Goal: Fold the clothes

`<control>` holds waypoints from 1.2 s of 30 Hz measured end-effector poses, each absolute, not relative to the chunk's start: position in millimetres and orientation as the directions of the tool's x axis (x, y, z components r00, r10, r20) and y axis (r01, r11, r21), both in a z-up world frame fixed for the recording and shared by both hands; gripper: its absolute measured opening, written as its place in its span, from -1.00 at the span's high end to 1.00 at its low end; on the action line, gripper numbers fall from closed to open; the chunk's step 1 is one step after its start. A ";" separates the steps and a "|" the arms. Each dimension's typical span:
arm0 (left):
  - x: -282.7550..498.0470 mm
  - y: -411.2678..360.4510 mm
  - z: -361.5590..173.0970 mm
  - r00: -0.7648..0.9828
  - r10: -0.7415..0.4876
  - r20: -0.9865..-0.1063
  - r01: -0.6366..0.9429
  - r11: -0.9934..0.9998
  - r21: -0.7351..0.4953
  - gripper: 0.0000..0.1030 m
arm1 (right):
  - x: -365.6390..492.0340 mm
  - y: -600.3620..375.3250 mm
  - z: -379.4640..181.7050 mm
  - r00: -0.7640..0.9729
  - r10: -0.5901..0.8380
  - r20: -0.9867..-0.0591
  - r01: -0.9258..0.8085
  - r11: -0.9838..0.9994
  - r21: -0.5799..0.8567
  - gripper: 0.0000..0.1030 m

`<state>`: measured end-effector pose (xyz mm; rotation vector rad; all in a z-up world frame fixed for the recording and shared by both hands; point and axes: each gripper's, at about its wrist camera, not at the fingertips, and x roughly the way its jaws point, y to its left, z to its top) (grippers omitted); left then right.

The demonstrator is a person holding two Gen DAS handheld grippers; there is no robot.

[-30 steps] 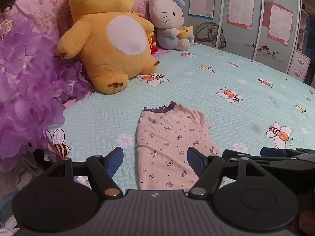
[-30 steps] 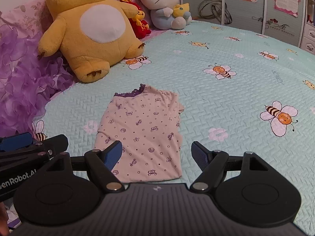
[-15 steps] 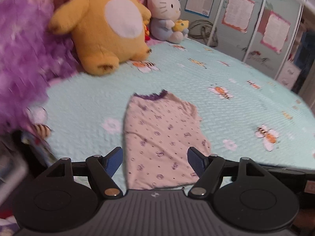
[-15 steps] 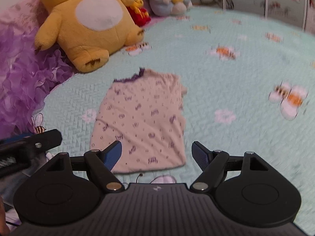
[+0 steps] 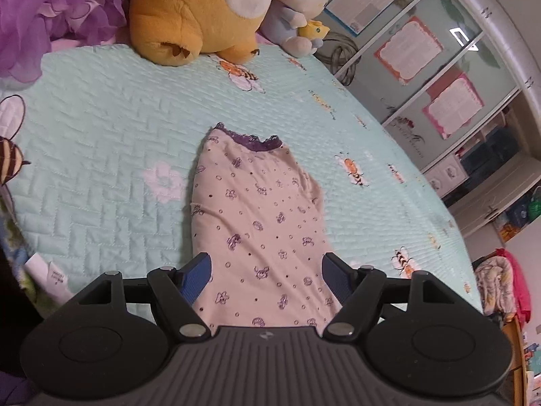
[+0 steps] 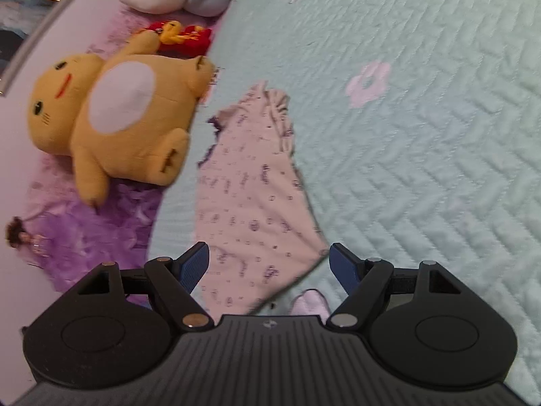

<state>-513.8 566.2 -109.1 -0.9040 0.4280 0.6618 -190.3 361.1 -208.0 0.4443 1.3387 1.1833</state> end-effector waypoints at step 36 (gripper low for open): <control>-477.7 515.8 -115.3 0.621 0.481 -0.619 -0.766 0.541 -0.347 -1.00 | -261.2 357.2 -140.8 0.051 0.922 -0.384 -0.849 0.242 0.470 -0.80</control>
